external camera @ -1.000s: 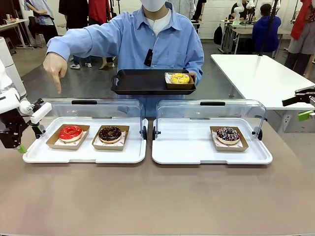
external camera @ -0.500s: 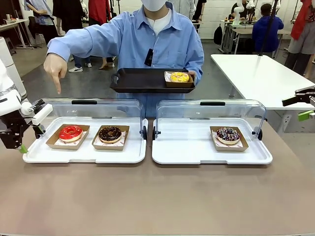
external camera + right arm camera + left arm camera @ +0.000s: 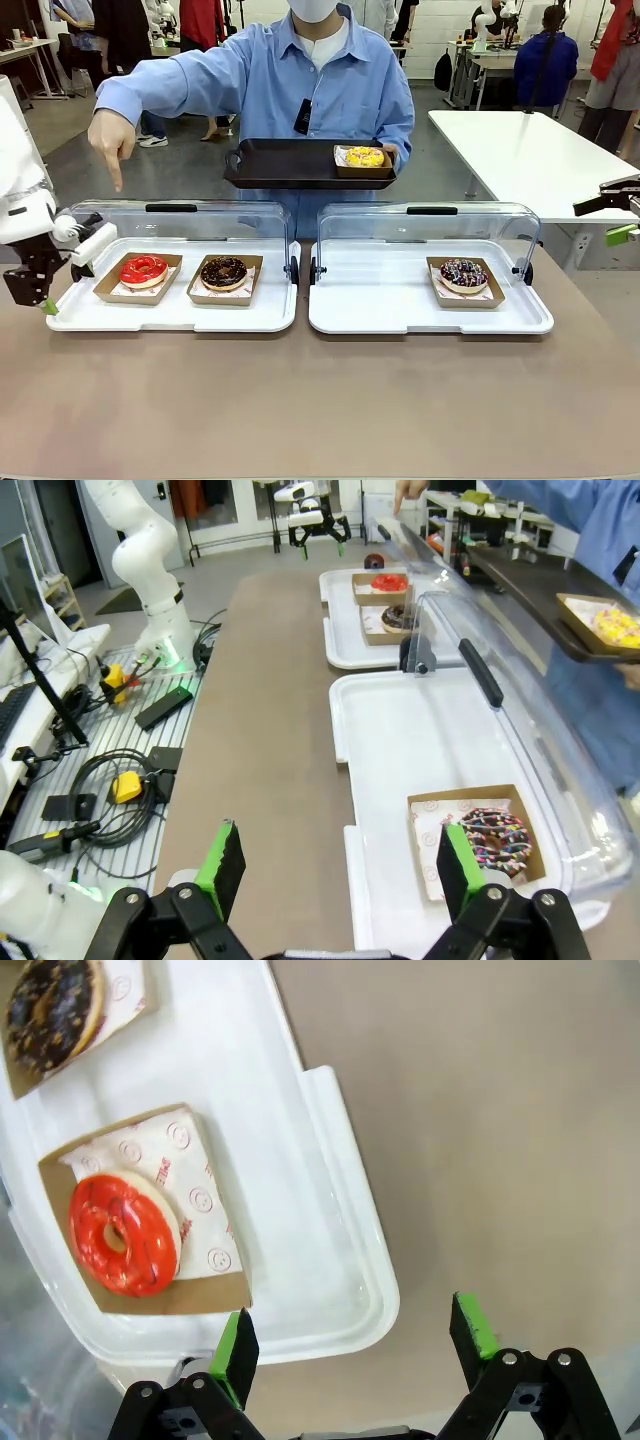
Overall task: Provide the desired donut to the person.
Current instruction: Pick up and lift the Paper togo box containing the Donut pointed at by the person.
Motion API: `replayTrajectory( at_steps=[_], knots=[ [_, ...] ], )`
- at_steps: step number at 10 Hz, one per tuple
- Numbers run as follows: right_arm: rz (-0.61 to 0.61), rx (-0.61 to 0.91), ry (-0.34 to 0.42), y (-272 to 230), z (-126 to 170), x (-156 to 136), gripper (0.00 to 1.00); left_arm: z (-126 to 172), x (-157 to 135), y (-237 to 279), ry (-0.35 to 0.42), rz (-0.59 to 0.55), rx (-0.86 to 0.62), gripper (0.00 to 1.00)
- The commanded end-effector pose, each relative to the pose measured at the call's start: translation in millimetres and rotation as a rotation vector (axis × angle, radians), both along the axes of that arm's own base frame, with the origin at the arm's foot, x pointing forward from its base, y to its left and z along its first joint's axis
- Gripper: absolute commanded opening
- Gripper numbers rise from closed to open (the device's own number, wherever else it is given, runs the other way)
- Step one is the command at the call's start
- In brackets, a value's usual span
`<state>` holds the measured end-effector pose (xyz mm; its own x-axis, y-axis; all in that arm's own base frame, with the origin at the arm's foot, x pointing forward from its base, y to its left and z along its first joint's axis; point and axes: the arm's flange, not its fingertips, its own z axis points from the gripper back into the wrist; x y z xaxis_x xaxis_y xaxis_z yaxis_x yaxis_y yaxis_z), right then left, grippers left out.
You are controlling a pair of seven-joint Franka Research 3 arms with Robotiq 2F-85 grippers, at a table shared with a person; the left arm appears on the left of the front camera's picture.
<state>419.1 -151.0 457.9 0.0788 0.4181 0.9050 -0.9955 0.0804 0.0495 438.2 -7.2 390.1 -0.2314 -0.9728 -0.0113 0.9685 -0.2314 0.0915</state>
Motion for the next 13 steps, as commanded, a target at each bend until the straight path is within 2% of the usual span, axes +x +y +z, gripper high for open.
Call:
replayTrajectory(
  at_steps=[1, 6, 9, 13],
  knots=[
    [-0.002, 0.001, 0.005, 1, -1, 0, 1.00, -16, 3, -13, -0.018, -0.020, 0.073, 1.00],
    [-0.002, 0.001, 0.005, 1, -1, 0, 1.00, -39, 24, -27, -0.026, 0.005, 0.080, 1.00],
    [-0.002, 0.001, 0.005, 1, -1, 0, 1.00, -40, 38, -25, -0.053, 0.025, 0.074, 1.00],
    [-0.002, 0.001, 0.005, 1, -1, 0, 1.00, -51, 56, -18, -0.029, 0.063, 0.061, 1.00]
  ],
)
